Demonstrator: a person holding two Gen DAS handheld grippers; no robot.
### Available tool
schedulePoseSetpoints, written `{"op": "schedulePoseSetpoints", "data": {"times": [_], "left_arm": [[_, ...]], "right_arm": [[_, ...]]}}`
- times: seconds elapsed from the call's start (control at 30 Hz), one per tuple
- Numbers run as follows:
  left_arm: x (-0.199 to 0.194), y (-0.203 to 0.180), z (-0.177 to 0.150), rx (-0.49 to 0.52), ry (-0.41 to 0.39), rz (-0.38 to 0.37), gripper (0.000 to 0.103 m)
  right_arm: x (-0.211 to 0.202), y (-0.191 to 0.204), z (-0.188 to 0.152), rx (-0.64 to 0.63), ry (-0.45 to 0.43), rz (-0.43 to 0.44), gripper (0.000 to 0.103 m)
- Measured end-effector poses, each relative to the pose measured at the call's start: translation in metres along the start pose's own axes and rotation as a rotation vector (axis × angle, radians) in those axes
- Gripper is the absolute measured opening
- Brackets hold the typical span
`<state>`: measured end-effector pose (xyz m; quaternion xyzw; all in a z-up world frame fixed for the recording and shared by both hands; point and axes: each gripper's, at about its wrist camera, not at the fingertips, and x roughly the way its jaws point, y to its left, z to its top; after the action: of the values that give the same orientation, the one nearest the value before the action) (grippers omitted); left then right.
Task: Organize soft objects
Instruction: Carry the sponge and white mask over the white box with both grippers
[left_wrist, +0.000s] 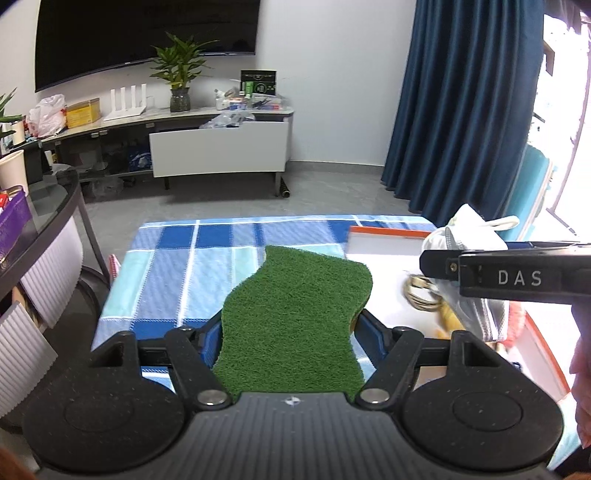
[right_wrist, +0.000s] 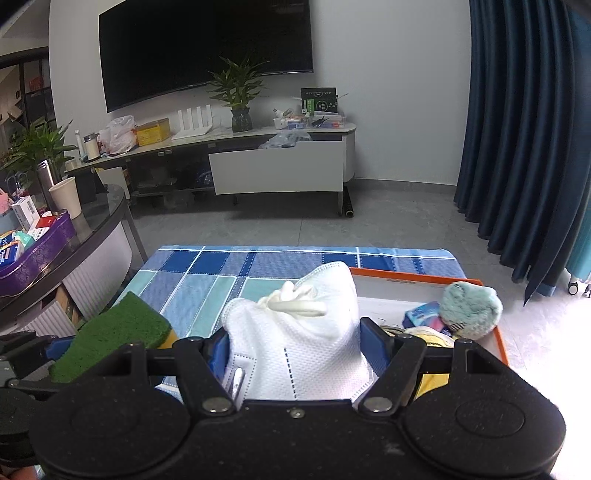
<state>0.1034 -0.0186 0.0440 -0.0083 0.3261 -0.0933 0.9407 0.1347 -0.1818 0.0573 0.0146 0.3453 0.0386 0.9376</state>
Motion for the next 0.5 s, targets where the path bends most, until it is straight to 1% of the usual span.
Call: {"op": "schedulePoseSetpoints", "data": {"times": [0.5], "left_arm": [[-0.017, -0.033, -0.018, 0.010, 0.002, -0.038, 0.073]], "right_arm": [[-0.050, -0.036, -0.034, 0.067, -0.016, -0.015, 0.083]]}}
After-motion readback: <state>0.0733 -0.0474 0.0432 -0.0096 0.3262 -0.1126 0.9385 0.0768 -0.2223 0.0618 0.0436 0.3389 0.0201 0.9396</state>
